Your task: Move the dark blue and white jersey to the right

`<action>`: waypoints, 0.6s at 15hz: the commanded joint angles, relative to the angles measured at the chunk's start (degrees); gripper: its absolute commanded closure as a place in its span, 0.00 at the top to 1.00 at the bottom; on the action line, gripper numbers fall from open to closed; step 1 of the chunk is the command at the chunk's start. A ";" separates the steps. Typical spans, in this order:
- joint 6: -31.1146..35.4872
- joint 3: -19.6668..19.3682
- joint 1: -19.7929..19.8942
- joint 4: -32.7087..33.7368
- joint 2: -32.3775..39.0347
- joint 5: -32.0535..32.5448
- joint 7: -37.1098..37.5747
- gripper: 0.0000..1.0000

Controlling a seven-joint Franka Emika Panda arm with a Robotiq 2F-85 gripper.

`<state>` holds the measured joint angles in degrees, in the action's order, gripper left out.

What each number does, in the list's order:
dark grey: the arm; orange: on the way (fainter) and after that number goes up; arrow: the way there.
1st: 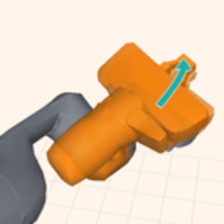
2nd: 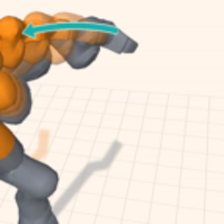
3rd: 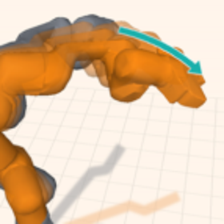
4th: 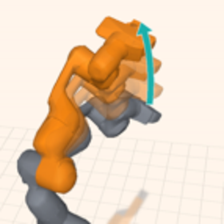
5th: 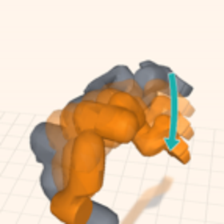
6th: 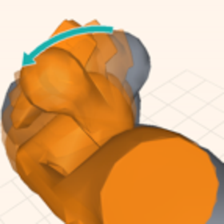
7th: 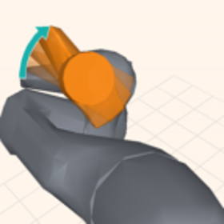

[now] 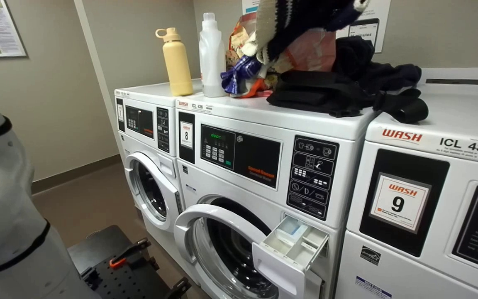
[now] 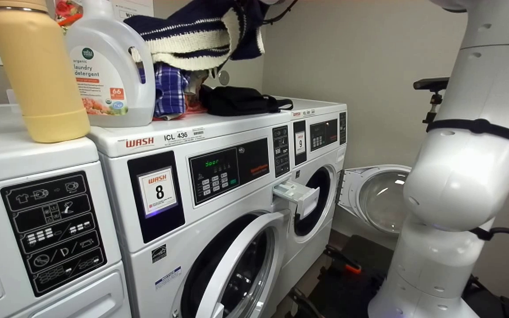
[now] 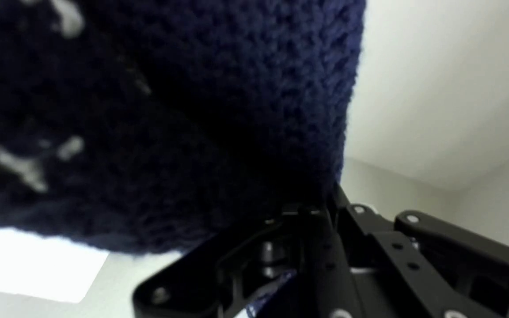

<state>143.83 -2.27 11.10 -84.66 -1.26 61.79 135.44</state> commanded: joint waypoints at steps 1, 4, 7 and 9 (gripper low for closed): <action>-5.41 -1.09 1.65 -6.45 -4.93 10.83 12.98 0.02; -9.81 -1.70 3.32 -4.94 -3.61 13.58 15.70 0.02; -10.50 -4.99 1.59 -0.96 -1.31 13.02 13.35 0.02; -9.43 -6.08 1.72 1.51 0.43 12.83 13.23 0.02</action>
<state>134.28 -6.63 13.42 -88.30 -3.77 74.24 148.91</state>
